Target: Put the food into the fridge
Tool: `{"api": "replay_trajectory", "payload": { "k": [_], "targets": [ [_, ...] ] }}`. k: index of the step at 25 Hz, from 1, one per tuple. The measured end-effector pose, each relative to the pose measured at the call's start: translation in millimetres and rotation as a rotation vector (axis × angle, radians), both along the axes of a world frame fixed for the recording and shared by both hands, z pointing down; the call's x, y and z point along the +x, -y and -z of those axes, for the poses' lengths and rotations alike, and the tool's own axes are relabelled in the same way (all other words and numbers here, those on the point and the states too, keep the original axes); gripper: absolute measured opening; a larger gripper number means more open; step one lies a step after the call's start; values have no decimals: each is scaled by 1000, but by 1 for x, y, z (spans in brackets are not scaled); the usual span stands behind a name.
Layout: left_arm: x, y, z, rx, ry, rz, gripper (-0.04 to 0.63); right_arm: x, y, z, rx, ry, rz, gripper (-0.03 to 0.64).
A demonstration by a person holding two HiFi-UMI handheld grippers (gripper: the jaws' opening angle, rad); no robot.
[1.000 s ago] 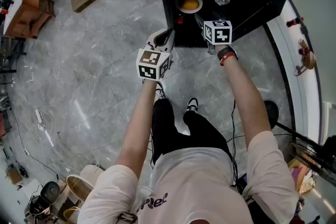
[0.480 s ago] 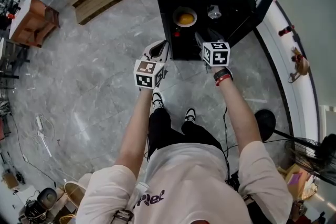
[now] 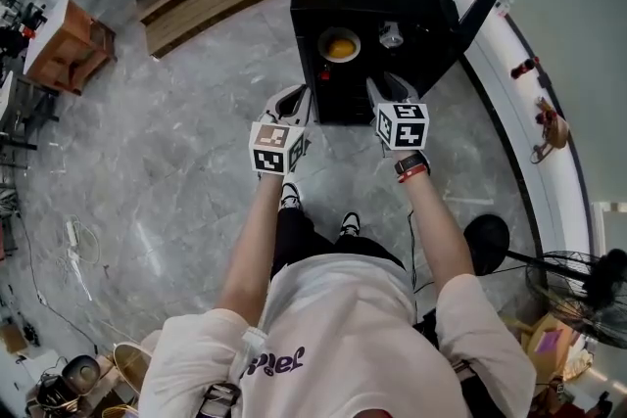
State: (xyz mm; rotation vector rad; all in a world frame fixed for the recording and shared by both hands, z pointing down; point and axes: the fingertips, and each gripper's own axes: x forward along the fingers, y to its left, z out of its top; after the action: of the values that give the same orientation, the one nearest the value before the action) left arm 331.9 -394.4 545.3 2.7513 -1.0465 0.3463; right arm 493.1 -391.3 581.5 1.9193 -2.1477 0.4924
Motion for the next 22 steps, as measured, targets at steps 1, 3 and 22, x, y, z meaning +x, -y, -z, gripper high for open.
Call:
{"api": "replay_trajectory", "payload": {
  "k": [1, 3, 22],
  "targets": [
    [0, -3, 4, 6, -1, 2, 18, -1, -5, 7, 12, -5, 0, 169],
    [-2, -10, 14, 18, -8, 6, 18, -4, -15, 22, 37, -6, -1, 155],
    [-6, -65, 72, 135, -58, 52, 18, 4, -95, 78, 161, 32, -53, 54]
  ]
}}
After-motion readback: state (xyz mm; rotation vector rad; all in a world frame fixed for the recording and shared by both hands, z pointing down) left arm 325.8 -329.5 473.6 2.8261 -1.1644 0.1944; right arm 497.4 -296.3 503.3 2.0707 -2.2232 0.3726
